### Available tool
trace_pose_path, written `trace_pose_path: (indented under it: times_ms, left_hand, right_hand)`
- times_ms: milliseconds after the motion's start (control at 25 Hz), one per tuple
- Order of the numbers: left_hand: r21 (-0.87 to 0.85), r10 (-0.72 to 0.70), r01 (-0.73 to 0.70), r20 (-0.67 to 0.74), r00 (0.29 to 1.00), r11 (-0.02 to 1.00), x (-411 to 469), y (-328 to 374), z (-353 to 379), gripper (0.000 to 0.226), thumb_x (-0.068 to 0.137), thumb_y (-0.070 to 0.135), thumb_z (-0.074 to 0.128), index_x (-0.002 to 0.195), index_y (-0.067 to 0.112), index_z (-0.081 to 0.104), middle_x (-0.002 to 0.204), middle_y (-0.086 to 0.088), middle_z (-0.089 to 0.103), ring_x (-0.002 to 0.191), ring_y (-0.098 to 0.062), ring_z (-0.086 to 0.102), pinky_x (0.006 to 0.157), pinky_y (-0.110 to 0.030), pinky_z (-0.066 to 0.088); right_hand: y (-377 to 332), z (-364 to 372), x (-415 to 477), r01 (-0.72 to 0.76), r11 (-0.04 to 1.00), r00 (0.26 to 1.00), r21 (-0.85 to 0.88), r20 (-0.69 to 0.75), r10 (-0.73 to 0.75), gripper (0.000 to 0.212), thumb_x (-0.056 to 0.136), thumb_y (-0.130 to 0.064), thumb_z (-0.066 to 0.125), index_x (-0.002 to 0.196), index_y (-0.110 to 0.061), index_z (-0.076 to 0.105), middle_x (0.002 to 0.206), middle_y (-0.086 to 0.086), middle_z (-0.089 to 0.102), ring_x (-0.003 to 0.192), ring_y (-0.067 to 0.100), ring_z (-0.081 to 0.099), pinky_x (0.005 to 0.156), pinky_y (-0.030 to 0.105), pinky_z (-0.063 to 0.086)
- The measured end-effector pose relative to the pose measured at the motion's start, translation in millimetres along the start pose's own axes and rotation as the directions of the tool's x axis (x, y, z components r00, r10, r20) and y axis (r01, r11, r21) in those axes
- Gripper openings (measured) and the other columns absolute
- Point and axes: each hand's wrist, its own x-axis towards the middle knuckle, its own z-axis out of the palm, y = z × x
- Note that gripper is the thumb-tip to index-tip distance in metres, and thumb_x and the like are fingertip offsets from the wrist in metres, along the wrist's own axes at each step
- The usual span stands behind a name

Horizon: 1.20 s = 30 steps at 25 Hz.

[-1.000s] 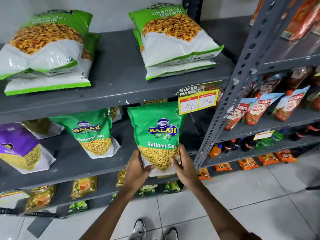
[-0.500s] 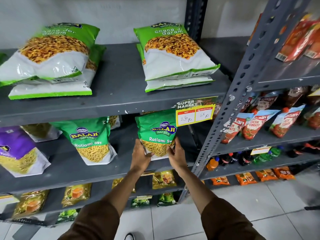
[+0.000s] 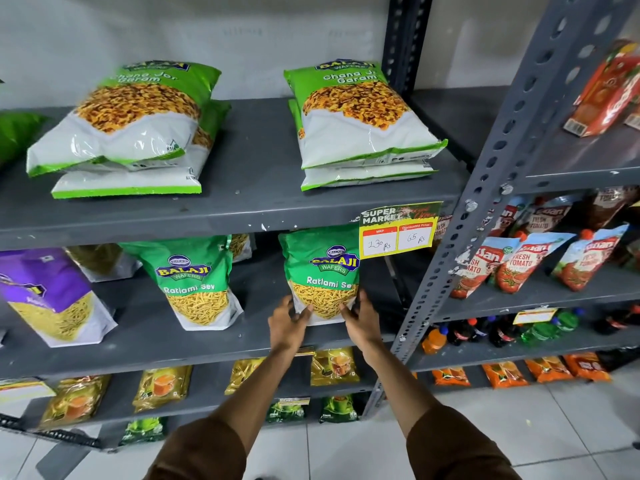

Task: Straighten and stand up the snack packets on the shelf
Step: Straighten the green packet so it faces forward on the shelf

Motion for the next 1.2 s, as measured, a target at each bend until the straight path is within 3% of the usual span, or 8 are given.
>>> trace_pose_path:
  times_ms: [120,400,520,640,760,880,1040,1200]
  left_hand:
    - [0.02,0.003,-0.002,-0.02,1.0,1.0,3,10,10,0.033,0.084,0.022,0.071,0.113,0.008,0.063,0.113,-0.007,0.074,0.089,-0.012,0.064,0.082,-0.023,0.045]
    - [0.066,-0.021,0.015,0.093,0.995,0.998,10,9,11,0.053,0.085,0.03,0.069,0.131,0.01,0.051,0.131,-0.009,0.065,0.121,-0.028,0.061,0.103,-0.037,0.047]
    - [-0.012,0.024,-0.024,0.047,0.999,1.0,-6,-12,-14,0.062,0.087,0.029,0.067,0.14,0.01,0.042,0.141,-0.009,0.055,0.131,-0.025,0.053,0.108,-0.034,0.043]
    - [-0.088,0.143,-0.155,-0.127,0.981,0.984,-30,-43,-57,0.028,0.092,0.024,0.061,0.119,0.021,0.055,0.117,0.0,0.065,0.111,-0.016,0.062,0.099,-0.039,0.05]
    - [-0.061,0.174,-0.21,-0.367,0.914,0.976,-30,-64,-111,0.021,0.094,0.024,0.056,0.113,0.015,0.053,0.108,-0.005,0.054,0.097,-0.02,0.055,0.087,-0.047,0.05]
    - [-0.055,0.099,-0.141,-0.467,0.878,0.989,-4,-69,-161,0.047,0.091,0.032,0.058,0.129,0.006,0.044,0.125,-0.015,0.044,0.11,-0.015,0.042,0.096,-0.037,0.042]
    - [-0.119,0.023,-0.066,-0.334,0.942,0.991,36,-70,-197,0.082,0.085,0.04,0.065,0.15,0.008,0.024,0.154,-0.014,0.034,0.141,-0.026,0.035,0.113,-0.035,0.031]
    - [-0.156,0.065,-0.09,-0.161,0.985,0.984,51,-83,-211,0.078,0.079,0.05,0.066,0.145,0.025,0.034,0.135,0.009,0.056,0.127,-0.019,0.054,0.104,-0.036,0.043]
  right_hand:
    - [-4,-1,4,0.008,1.0,1.0,-0.023,-0.014,-0.008,0.047,0.095,-0.018,0.061,0.137,-0.009,0.044,0.134,0.012,0.063,0.126,0.029,0.059,0.105,0.042,0.046]
    - [12,-4,21,-0.094,0.995,0.995,0.045,0.041,0.092,0.06,0.093,-0.022,0.064,0.144,-0.027,0.033,0.148,0.01,0.052,0.139,0.033,0.047,0.113,0.047,0.039]
    - [7,8,-3,-0.056,0.996,0.963,0.066,-0.258,0.071,0.085,0.087,-0.014,0.071,0.154,-0.016,0.019,0.156,0.014,0.037,0.14,0.037,0.041,0.114,0.047,0.038]
    - [1,51,-51,0.246,0.966,0.867,0.078,-0.463,-0.184,0.058,0.086,0.002,0.065,0.138,-0.009,0.043,0.136,0.009,0.043,0.112,0.028,0.059,0.09,0.039,0.057]
    - [-24,108,-74,0.42,0.907,0.892,0.024,-0.197,-0.408,0.032,0.093,-0.005,0.06,0.121,-0.019,0.058,0.112,0.0,0.06,0.088,0.016,0.063,0.07,0.035,0.057]
    - [-52,157,-63,0.358,0.934,0.932,-0.008,0.054,-0.357,0.04,0.094,-0.013,0.061,0.131,-0.026,0.054,0.12,0.006,0.067,0.096,0.011,0.067,0.074,0.012,0.05]
    - [-77,202,-49,0.179,0.981,0.973,-0.077,0.16,-0.165,0.054,0.095,-0.025,0.061,0.145,-0.014,0.042,0.126,0.003,0.064,0.116,0.024,0.065,0.083,0.021,0.046]
    - [-77,235,-47,0.174,0.978,0.98,-0.113,0.117,-0.161,0.041,0.094,-0.033,0.059,0.13,-0.015,0.049,0.127,0.007,0.067,0.115,0.028,0.064,0.089,0.034,0.049]
